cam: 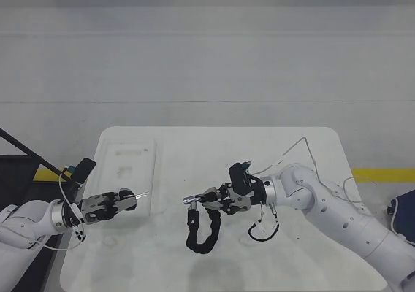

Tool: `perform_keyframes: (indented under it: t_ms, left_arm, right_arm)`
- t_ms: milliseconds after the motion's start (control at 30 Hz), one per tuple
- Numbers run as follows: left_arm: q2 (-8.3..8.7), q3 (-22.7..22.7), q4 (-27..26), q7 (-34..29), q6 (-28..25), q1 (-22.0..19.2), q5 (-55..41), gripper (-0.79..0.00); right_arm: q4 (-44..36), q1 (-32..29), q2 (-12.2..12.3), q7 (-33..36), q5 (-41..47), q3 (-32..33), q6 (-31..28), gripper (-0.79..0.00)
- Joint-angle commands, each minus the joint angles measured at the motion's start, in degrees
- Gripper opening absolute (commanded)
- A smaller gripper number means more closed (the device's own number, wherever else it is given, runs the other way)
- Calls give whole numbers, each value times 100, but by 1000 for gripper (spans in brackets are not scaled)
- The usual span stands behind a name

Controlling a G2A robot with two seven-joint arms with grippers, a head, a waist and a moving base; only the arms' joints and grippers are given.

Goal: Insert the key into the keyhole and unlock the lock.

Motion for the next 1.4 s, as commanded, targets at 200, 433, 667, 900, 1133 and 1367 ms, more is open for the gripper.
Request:
perform_keyframes:
  t_ms: [200, 433, 667, 900, 1133, 1367]
  left_arm:
    - [0, 0, 0, 0, 0, 0, 0, -785]
    - [0, 0, 0, 0, 0, 0, 0, -785]
    - [0, 0, 0, 0, 0, 0, 0, -785]
    - [0, 0, 0, 0, 0, 0, 0, -785]
    - [0, 0, 0, 0, 0, 0, 0, -785]
    - [0, 0, 0, 0, 0, 0, 0, -785]
  right_arm:
    - [0, 0, 0, -5, 2, 0, 0, -785]
    - [0, 0, 0, -5, 2, 0, 0, -785]
    - [-100, -125, 7, -47, -12, 85, 0, -785]
    - [-365, -345, 164, -633, 89, 108, 0, -785]
    - [-398, -335, 416, -1275, -14, -167, 0, -785]
    - [-476, -122, 620, -1973, -177, -629, 0, -785]
